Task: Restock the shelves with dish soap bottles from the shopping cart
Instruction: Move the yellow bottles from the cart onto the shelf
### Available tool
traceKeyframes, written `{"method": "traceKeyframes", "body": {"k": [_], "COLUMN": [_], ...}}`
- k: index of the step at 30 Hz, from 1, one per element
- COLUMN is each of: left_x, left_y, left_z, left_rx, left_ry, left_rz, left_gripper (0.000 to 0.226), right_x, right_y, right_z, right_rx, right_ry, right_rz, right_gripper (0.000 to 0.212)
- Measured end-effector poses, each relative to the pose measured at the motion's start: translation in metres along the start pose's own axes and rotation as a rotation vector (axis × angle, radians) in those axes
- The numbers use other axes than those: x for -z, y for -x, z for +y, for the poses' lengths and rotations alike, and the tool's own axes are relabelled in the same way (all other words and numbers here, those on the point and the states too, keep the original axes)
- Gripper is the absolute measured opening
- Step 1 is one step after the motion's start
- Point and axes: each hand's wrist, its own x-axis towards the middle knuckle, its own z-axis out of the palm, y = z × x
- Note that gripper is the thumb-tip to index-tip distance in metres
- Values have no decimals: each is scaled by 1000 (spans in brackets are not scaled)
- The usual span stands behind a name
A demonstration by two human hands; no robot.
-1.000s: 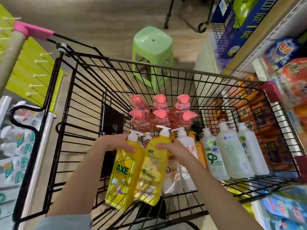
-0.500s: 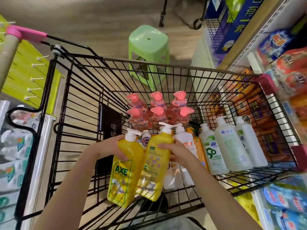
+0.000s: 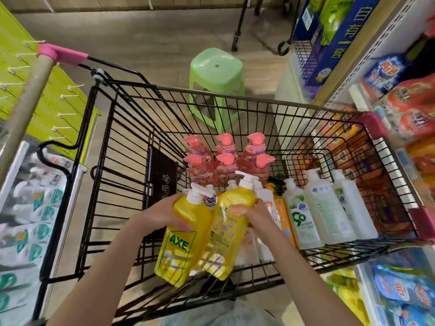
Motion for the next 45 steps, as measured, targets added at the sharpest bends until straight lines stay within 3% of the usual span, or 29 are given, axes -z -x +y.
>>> {"method": "traceKeyframes", "body": {"k": [2, 5, 8, 13, 18, 23, 29, 34, 38, 42, 45], "left_x": [-9, -26, -45, -64, -76, -98, -161, -248, -328, -406, -457], "left_y": [7, 12, 17, 43, 80, 120, 171, 186, 165, 121, 98], "left_z": [8, 13, 12, 13, 34, 85, 138, 158, 142, 113, 91], "left_rx": [-18, -31, -7, -32, -263, -530, -789, -906, -914, -827, -789], "left_ry": [-81, -182, -305, -387, -347, -323, -228, -232, -330, -404, -502], "left_rz": [24, 145, 366, 659, 842, 887, 805, 635, 376, 76, -128], "left_gripper": [81, 90, 96, 87, 87, 88, 96, 96, 99, 80, 86], "right_x": [1, 5, 9, 19, 41, 74, 131, 191, 226, 248, 255], "right_y": [10, 20, 32, 63, 112, 181, 279, 340, 372, 381, 385], "right_z": [-4, -8, -10, -7, -13, -33, -29, 16, 87, 169, 225], "right_rx": [14, 88, 198, 400, 575, 739, 869, 827, 681, 425, 234], "right_ry": [31, 55, 111, 194, 122, 40, -67, -119, -95, -112, -205], "right_rz": [33, 111, 140, 223, 295, 399, 520, 732, 961, 1191, 1355], "right_gripper": [108, 78, 80, 76, 72, 78, 77, 70, 67, 75, 81]}}
